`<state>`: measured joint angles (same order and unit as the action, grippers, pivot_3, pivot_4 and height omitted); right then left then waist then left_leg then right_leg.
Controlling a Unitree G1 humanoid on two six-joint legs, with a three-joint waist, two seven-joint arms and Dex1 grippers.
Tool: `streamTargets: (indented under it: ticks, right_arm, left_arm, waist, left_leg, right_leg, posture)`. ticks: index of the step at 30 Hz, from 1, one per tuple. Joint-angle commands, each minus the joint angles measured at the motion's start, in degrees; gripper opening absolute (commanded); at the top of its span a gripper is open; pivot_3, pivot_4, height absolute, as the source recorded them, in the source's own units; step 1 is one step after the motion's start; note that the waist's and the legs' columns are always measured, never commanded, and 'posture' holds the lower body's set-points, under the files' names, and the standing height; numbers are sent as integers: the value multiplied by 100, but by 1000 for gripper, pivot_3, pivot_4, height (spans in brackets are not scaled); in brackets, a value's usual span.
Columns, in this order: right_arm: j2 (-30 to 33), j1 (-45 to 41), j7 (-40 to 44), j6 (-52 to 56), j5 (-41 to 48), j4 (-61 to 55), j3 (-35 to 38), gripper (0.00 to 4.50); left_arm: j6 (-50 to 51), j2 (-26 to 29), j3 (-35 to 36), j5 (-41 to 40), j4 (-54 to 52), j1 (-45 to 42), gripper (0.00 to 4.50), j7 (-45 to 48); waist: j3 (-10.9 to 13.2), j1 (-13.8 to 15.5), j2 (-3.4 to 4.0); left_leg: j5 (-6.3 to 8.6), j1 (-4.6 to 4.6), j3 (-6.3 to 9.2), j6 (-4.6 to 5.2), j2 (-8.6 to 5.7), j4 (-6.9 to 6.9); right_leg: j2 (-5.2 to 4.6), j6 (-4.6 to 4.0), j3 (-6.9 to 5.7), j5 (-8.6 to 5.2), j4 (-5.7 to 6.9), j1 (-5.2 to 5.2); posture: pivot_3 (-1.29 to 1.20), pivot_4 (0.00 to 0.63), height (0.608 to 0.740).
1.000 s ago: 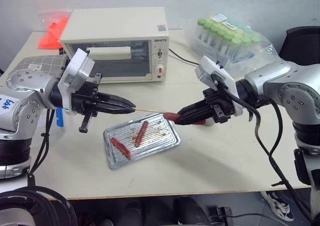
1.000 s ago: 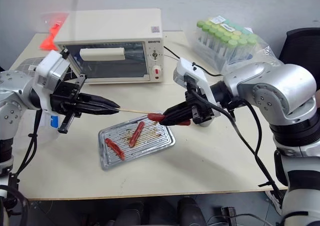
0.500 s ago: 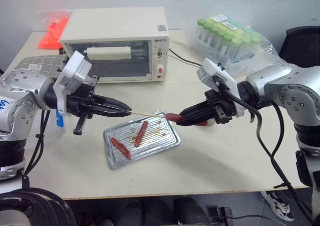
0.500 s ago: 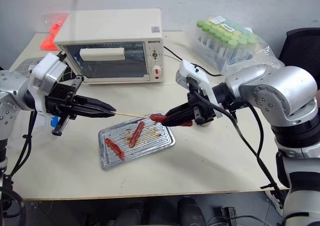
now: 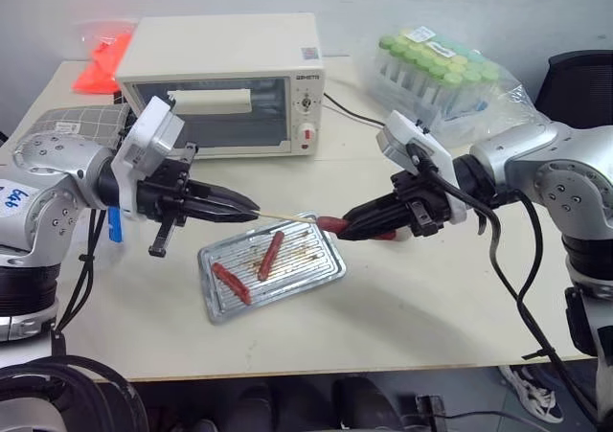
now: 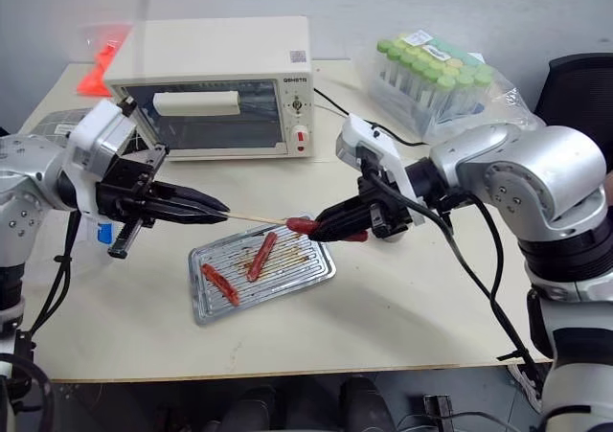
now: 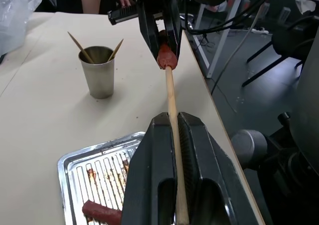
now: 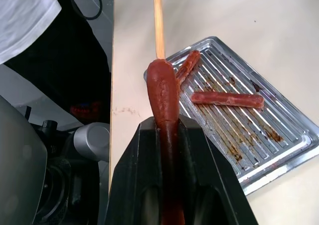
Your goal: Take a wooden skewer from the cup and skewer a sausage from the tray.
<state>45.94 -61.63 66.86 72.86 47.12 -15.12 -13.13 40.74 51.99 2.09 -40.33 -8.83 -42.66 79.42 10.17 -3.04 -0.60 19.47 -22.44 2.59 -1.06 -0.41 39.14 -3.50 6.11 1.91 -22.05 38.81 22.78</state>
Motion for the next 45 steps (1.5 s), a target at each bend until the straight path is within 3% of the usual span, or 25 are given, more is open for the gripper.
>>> streamTargets:
  ticks: [1,9,15,25,28,32,38,40,45]
  right_arm:
    - [-118,-272,-43,42,71,43,139,297]
    - [-455,-457,-147,205,67,139,83,297]
    - [-555,-477,-224,242,54,161,84,297]
    - [-311,-335,-129,131,-29,113,185,297]
    - [-233,-315,-91,92,-78,173,219,939]
    - [-212,-404,-159,-60,-198,410,311,1962]
    - [-205,-484,-192,-151,-185,662,466,1962]
    - [-202,-443,-203,-166,-151,663,558,1962]
    - [-275,-293,-372,-161,-9,685,919,2884]
  left_arm:
    - [-82,-137,-141,-36,-313,-102,0,7]
    - [-62,-859,-399,39,-386,-330,0,-407]
    - [-29,-1036,-386,54,-509,-244,0,-547]
    - [87,-369,214,-2,-686,430,0,-488]
    - [95,-119,488,-61,-776,754,0,-552]
    - [183,125,1056,-231,-1007,1306,0,-830]
    - [393,225,2022,-502,-1615,2211,0,-1369]
    - [612,178,2654,-716,-1942,2600,0,-1757]
    - [1303,-644,5168,-1356,-3284,4347,0,-3153]
  waist:
    - [0,-3,0]
    - [0,0,0]
    - [0,-12,0]
    - [0,-13,0]
    - [0,-10,0]
    - [0,-10,0]
    - [0,-1,0]
    - [0,-8,0]
    - [0,-20,0]
  left_leg:
    - [0,0,0,0,0,0]
    - [0,0,0,0,-1,3]
    - [0,1,-1,0,-1,3]
    - [0,1,0,0,-1,2]
    - [0,1,2,0,-1,1]
    - [0,1,3,0,-1,1]
    - [0,1,2,0,-1,-2]
    - [0,1,2,0,-1,-5]
    - [7,6,6,4,1,-14]
  right_leg:
    - [0,0,0,0,1,0]
    - [0,0,-1,0,3,0]
    - [0,0,-2,0,6,1]
    - [0,0,-1,0,5,2]
    - [-1,0,-1,0,5,3]
    - [-1,0,-1,0,4,3]
    - [-3,0,1,0,1,3]
    - [-3,0,1,0,0,3]
    - [-2,-1,4,0,-14,4]
  posture:
    - [0,150,740]
    - [0,150,740]
    - [0,150,740]
    - [0,150,740]
    - [0,150,740]
    - [0,150,740]
    - [0,150,740]
    - [0,150,740]
    - [0,150,740]
